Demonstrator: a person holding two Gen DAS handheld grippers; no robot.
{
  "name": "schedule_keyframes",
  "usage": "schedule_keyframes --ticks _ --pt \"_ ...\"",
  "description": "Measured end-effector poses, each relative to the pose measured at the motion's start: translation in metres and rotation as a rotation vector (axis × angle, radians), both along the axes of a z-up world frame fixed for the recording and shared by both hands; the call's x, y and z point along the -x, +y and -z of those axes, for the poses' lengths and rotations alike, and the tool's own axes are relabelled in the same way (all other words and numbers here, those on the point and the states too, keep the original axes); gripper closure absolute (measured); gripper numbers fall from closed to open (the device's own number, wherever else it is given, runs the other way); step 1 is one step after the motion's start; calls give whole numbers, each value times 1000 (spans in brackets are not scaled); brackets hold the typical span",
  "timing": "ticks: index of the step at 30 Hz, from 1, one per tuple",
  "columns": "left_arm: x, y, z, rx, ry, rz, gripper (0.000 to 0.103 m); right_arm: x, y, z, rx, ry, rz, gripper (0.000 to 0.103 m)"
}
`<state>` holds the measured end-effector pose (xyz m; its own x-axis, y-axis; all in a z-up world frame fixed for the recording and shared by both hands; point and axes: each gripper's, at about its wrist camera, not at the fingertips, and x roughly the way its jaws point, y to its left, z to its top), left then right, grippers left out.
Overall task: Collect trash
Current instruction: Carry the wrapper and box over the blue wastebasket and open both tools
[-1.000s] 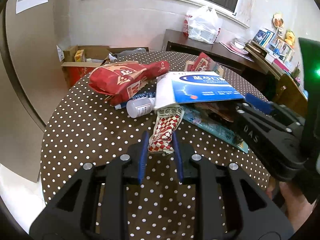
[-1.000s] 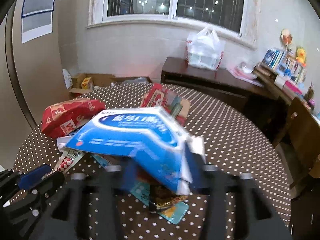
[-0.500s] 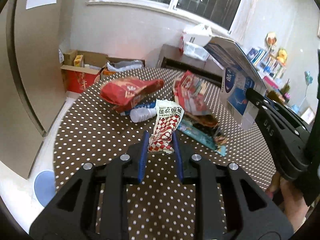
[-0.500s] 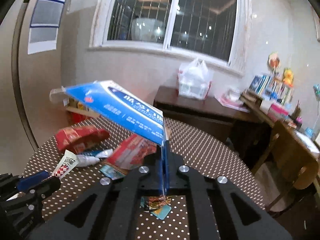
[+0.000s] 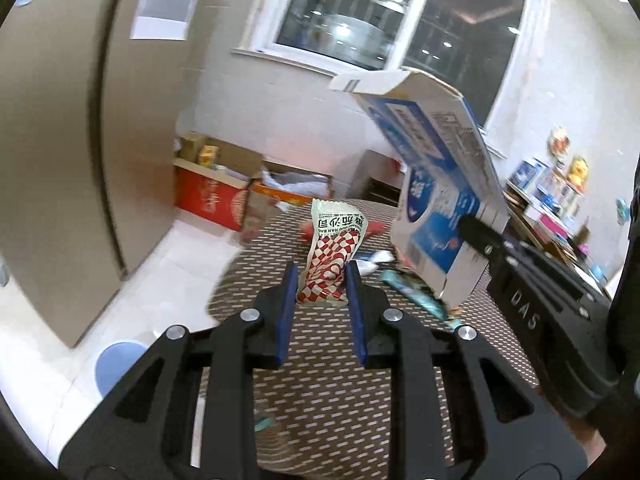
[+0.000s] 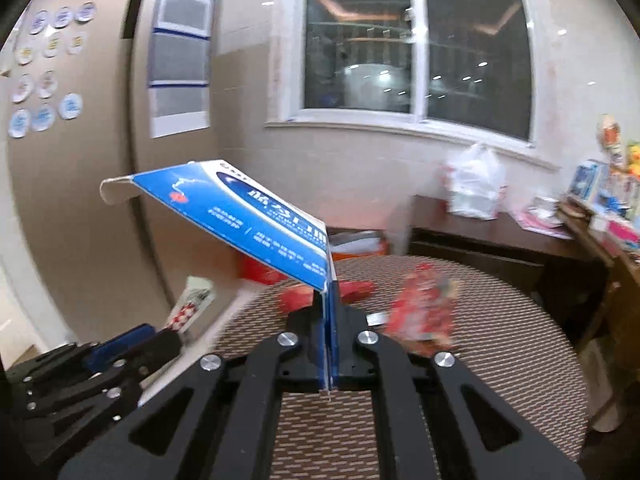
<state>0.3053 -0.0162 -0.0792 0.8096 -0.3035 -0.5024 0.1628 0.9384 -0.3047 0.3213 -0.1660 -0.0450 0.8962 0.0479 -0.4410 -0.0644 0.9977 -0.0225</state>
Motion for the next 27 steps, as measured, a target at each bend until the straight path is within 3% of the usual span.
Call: schedule_keyframes --ticks 7,15,27 --pt "7 84 19 -1 38 -152 79 -5 93 20 -49 82 -190 100" --pt "11 184 61 -22 123 -352 79 -8 195 54 -52 175 -360 100" --pt "-7 279 162 17 352 -512 79 -49 297 159 -54 408 -468 100"
